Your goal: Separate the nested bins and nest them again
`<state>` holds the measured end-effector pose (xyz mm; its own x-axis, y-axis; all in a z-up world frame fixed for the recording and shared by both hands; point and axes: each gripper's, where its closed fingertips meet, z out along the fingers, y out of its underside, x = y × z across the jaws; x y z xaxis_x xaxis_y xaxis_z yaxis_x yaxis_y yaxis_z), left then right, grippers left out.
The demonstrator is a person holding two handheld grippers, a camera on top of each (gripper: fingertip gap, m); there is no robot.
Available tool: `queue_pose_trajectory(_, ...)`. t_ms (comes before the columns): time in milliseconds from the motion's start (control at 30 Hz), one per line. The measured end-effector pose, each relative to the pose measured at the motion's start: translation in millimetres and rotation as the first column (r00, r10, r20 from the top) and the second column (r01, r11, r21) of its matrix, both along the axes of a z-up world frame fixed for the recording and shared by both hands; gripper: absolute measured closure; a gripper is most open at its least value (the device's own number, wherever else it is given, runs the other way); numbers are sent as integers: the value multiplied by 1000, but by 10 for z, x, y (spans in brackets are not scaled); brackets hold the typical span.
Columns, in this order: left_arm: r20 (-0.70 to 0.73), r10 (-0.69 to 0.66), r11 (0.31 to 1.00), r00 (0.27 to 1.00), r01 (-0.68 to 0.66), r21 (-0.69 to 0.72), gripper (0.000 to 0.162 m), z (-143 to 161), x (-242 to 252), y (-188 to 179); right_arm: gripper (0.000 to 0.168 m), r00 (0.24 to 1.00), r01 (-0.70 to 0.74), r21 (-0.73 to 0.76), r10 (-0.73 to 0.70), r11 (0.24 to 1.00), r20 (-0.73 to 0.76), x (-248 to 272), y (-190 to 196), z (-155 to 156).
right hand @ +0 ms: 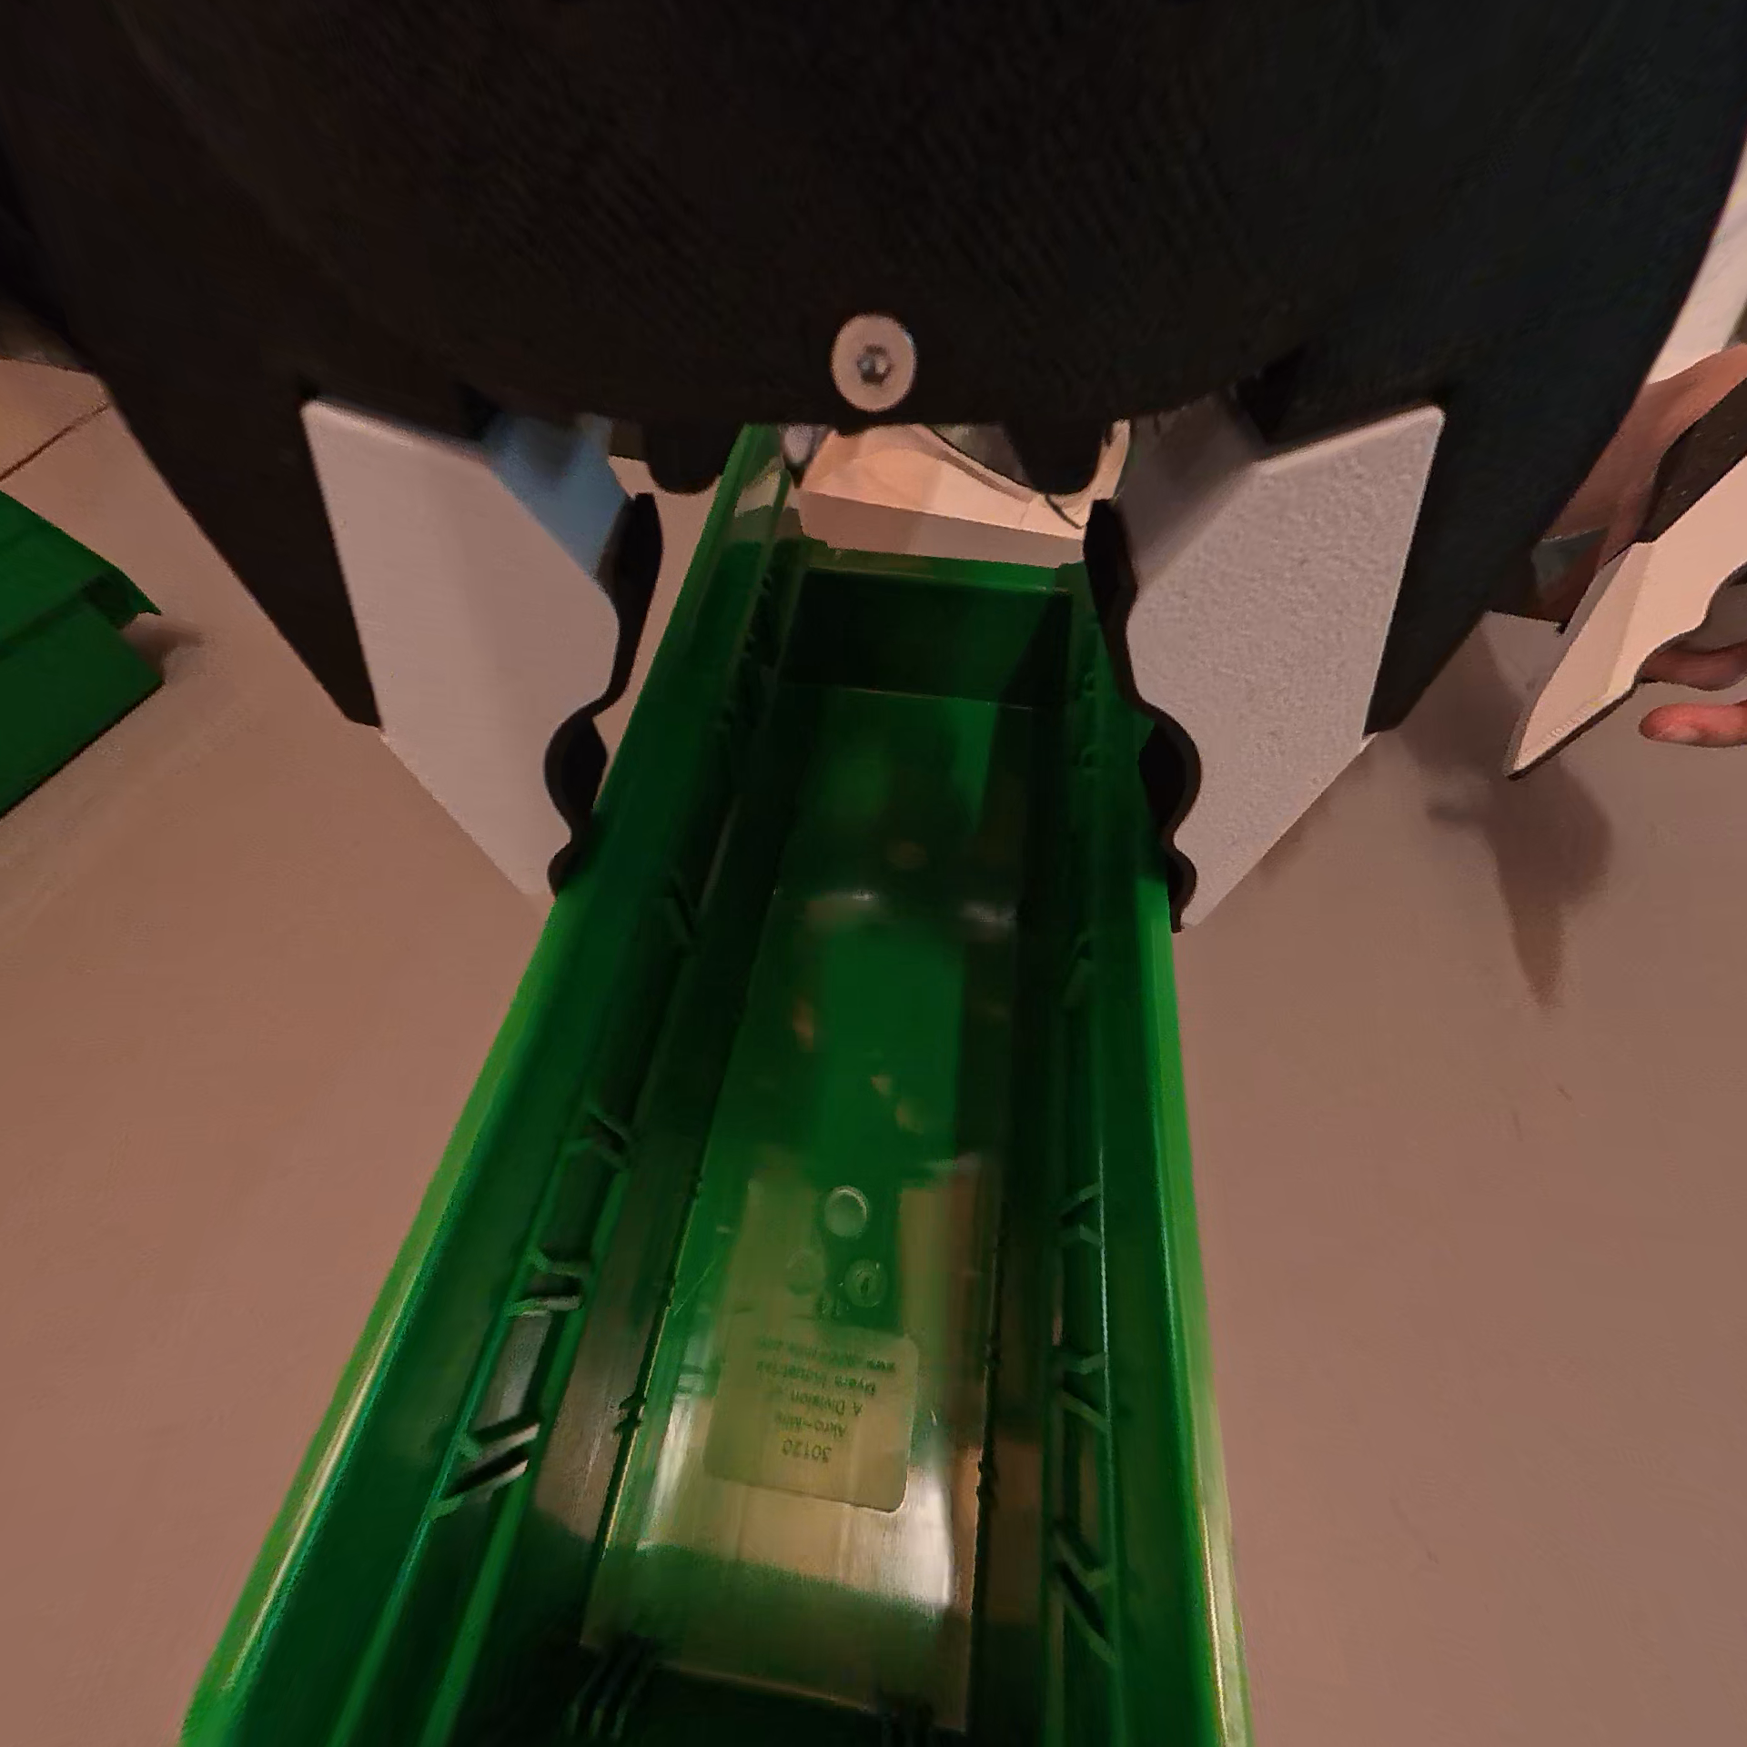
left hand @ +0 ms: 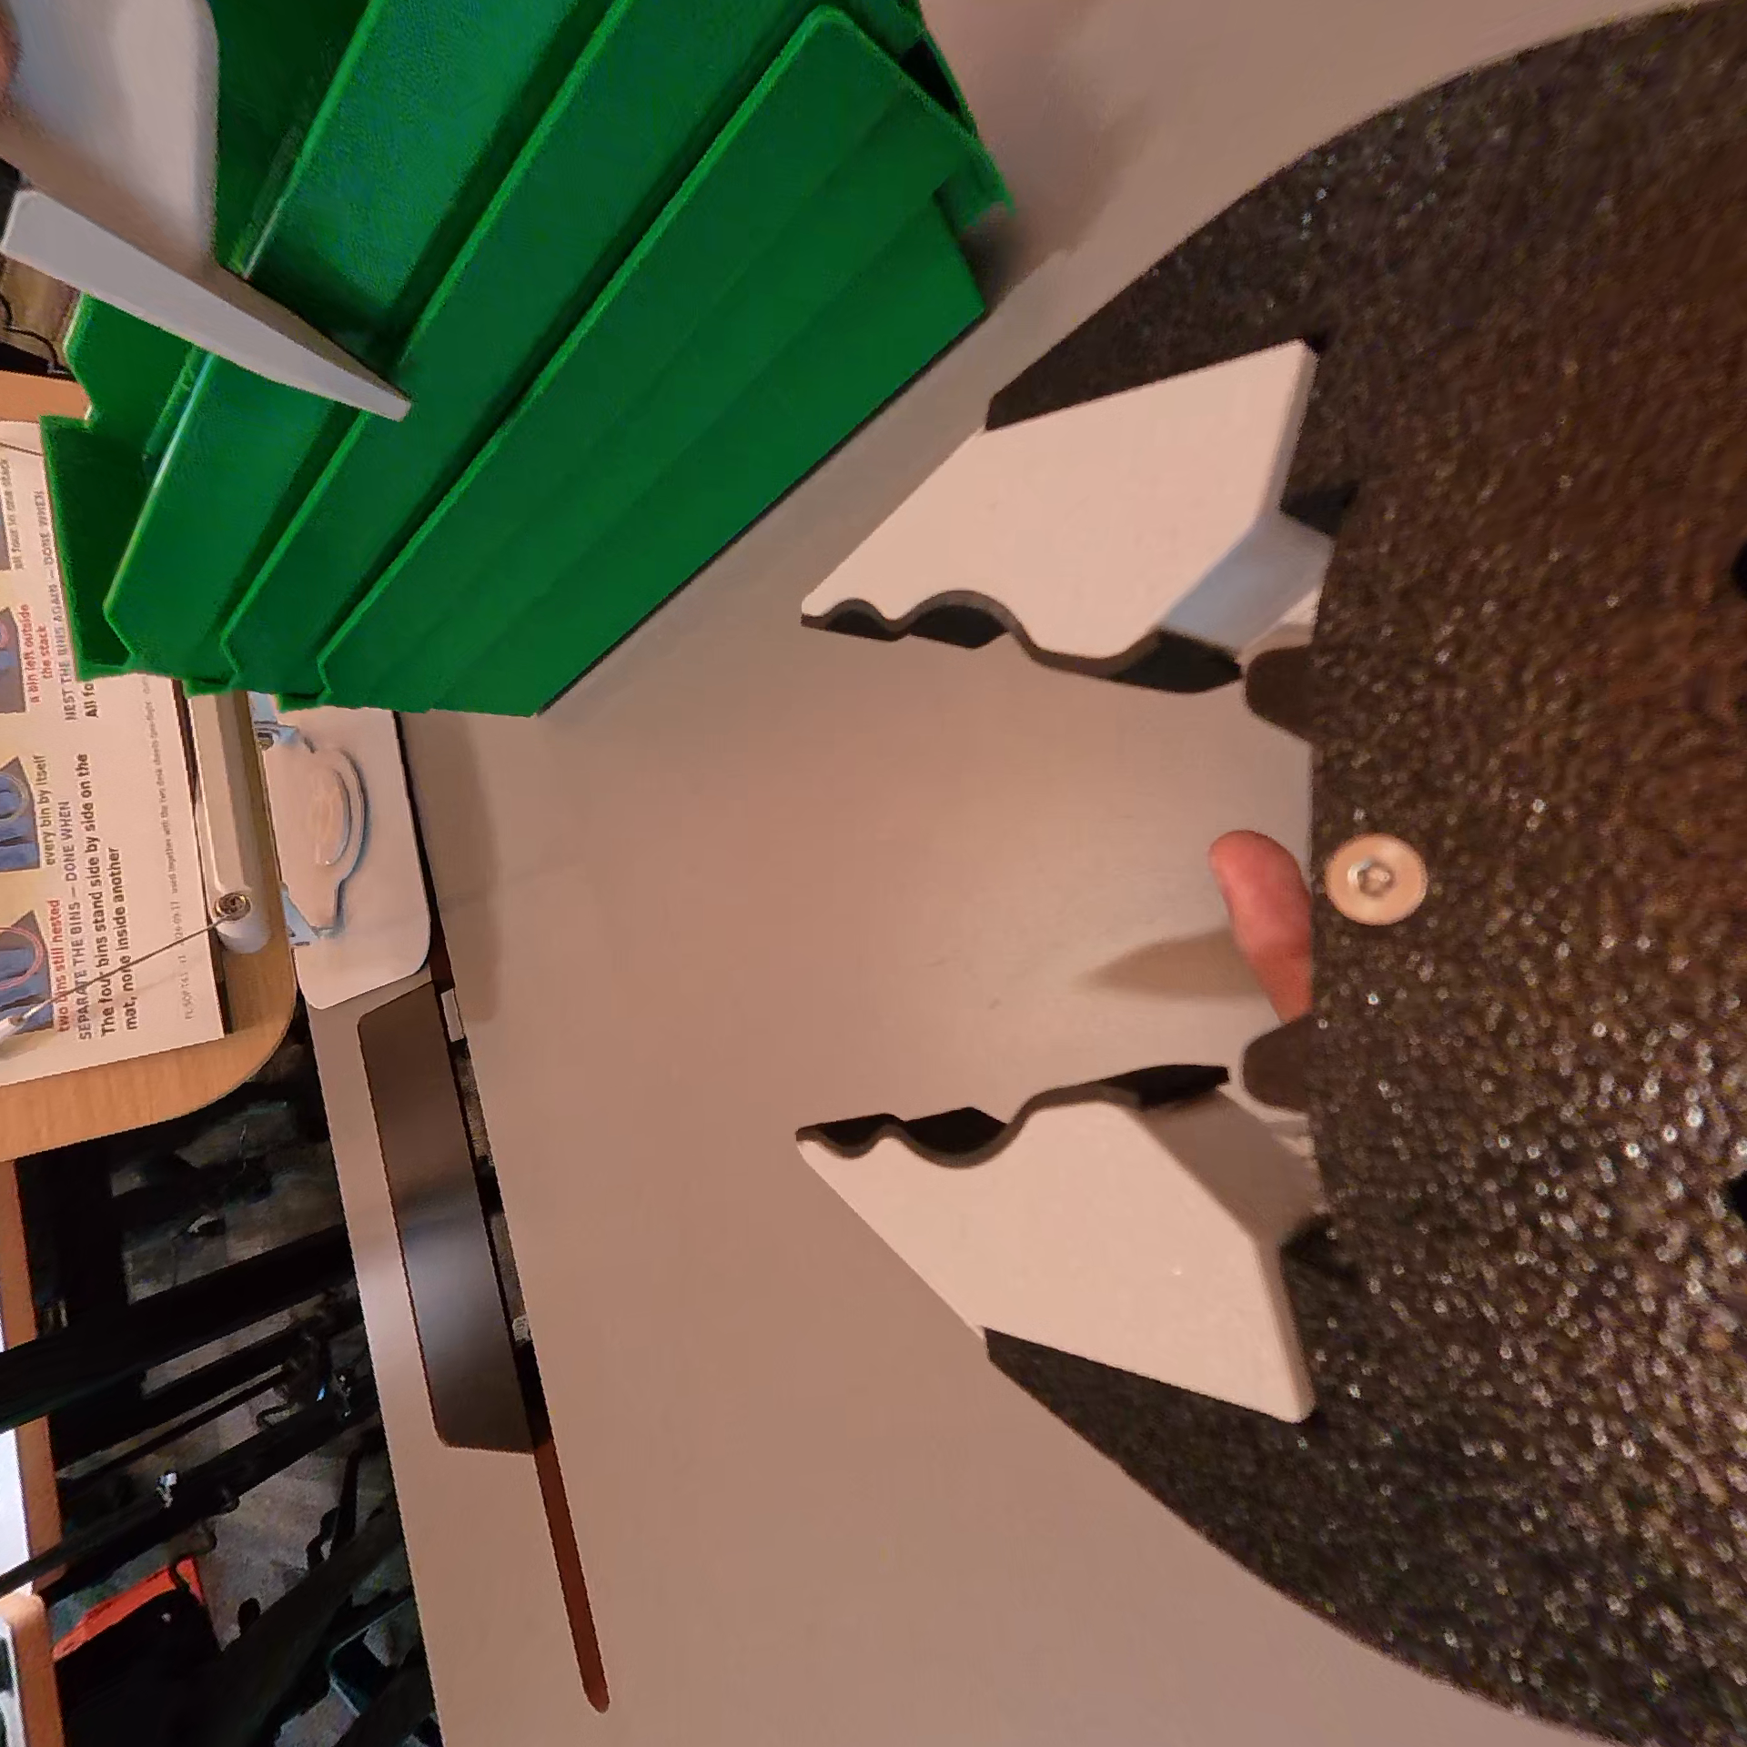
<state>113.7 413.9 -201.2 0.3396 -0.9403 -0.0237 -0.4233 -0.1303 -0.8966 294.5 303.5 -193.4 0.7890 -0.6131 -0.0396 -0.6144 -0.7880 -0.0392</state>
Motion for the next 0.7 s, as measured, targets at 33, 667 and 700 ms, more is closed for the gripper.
queue_pose_trajectory(33, 0, 0, 1000, 1000, 0, -1, 63, -1, -1, 0, 52, 1000, -7, -17, 7, 1000, -3, -16, -11, 1)
queue_pose_trajectory(667, -9, -12, 1000, 1000, 11, -15, 63, -26, -4, -5, 64, 997, -65, -64, 62, 996, -46, -55, -58, 158)
queue_pose_trajectory(700, -9, -13, 1000, 1000, 13, -14, 63, -24, -2, -10, 66, 996, -67, -73, 63, 995, -55, -63, -79, 171)
